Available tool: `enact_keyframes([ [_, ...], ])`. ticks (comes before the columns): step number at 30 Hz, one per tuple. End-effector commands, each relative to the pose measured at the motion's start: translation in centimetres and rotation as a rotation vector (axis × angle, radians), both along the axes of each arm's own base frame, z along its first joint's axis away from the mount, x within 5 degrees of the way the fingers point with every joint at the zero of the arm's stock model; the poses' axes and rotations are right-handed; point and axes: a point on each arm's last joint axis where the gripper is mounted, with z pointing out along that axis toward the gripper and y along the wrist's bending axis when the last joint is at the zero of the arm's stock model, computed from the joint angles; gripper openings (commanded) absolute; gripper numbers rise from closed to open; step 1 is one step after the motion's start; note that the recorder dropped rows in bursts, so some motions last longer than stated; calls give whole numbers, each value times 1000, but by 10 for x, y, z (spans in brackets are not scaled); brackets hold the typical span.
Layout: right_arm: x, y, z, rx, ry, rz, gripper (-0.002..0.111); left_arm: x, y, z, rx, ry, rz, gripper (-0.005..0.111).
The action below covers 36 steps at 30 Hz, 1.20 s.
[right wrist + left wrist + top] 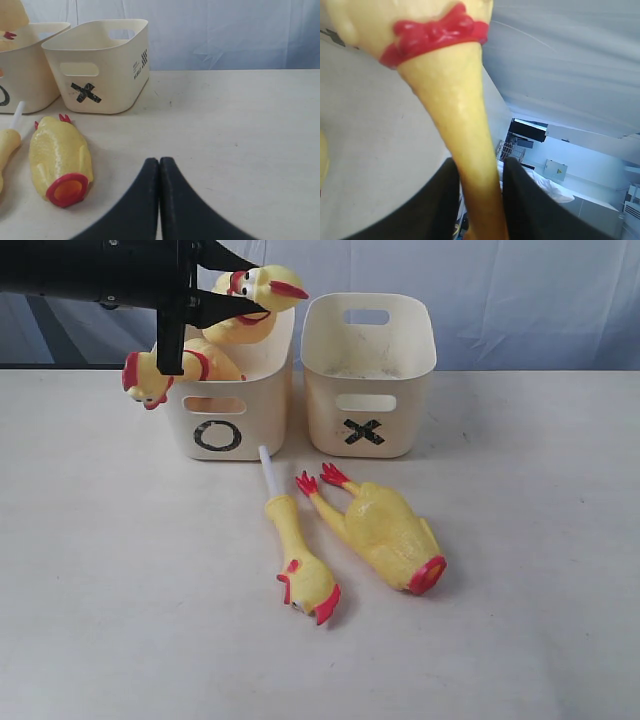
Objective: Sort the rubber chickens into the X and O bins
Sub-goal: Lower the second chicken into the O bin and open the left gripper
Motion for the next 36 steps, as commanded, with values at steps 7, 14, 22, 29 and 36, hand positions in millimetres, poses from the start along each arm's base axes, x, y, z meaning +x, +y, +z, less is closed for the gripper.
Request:
enact_keyframes([
  [7,0,0,-1,-1,-6,-2,0,3,2,6,-3,-39,33,29],
  [14,0,0,-1,1,-6,-2,0,5,3,7,6,-67,47,29],
  [22,0,0,-1,1,-6,-2,0,1,1,6,8,-61,0,29],
  [29,0,0,-1,1,-6,-2,0,0,1,4,23,-62,-19,39],
  [36,0,0,-1,1,-6,-2,0,1,1,4,29,-64,-12,56],
])
